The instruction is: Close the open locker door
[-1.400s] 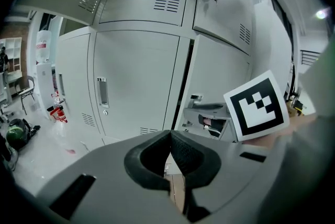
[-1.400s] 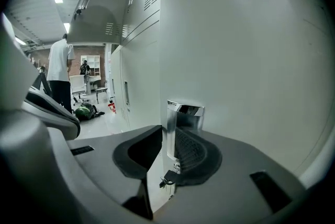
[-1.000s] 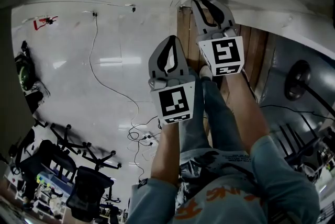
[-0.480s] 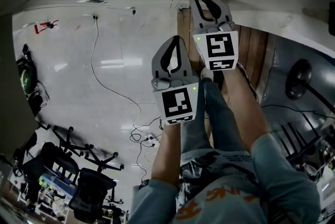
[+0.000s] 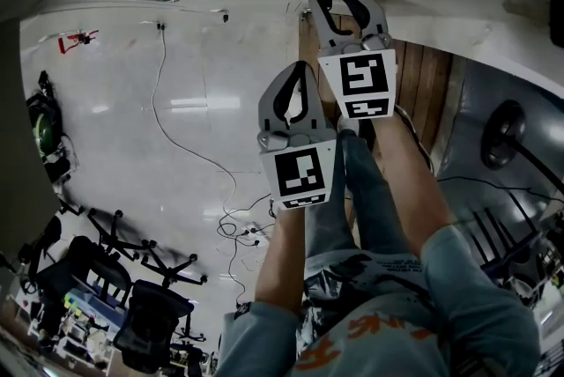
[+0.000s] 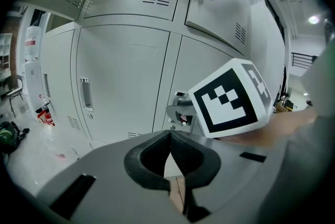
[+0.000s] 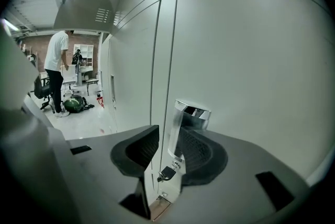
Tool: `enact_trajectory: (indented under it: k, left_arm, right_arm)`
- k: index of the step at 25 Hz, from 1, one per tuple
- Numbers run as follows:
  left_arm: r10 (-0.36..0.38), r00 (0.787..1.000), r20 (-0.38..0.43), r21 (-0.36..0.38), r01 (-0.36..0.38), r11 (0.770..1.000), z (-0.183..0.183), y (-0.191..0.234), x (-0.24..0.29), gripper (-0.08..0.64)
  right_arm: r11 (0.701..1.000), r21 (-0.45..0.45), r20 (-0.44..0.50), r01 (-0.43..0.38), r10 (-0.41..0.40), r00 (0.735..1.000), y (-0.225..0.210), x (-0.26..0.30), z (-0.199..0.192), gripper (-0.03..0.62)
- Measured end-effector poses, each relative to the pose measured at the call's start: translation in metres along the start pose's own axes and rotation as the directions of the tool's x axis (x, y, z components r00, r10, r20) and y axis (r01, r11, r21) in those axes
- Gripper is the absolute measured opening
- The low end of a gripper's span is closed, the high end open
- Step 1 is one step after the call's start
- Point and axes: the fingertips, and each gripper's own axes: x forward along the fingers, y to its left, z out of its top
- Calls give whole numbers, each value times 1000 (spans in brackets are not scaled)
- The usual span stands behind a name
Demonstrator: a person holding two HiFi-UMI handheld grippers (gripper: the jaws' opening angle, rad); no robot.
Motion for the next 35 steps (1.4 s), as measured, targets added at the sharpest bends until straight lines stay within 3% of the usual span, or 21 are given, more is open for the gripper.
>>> enact_trajectory:
  k: [10, 16, 23, 35]
  left_arm:
    - [30, 1000, 5, -10, -30, 1000, -4, -7, -6, 17]
    - [50, 999, 22, -5, -50, 999, 1, -17, -11, 17]
    - [78, 995, 59, -22, -77, 997, 11, -38, -23, 17]
    - [114, 981, 158, -134, -93, 987, 68, -83, -65, 17]
  right_arm:
    - [999, 17, 23, -50, 49, 999, 1, -25, -3, 113]
    - [996, 26, 63, -89, 88, 994, 5, -51, -3, 32]
    - [991, 46, 113, -124, 118, 987, -8, -88, 2, -3]
    - [985, 26, 116, -170, 166, 979, -30, -170, 28, -3]
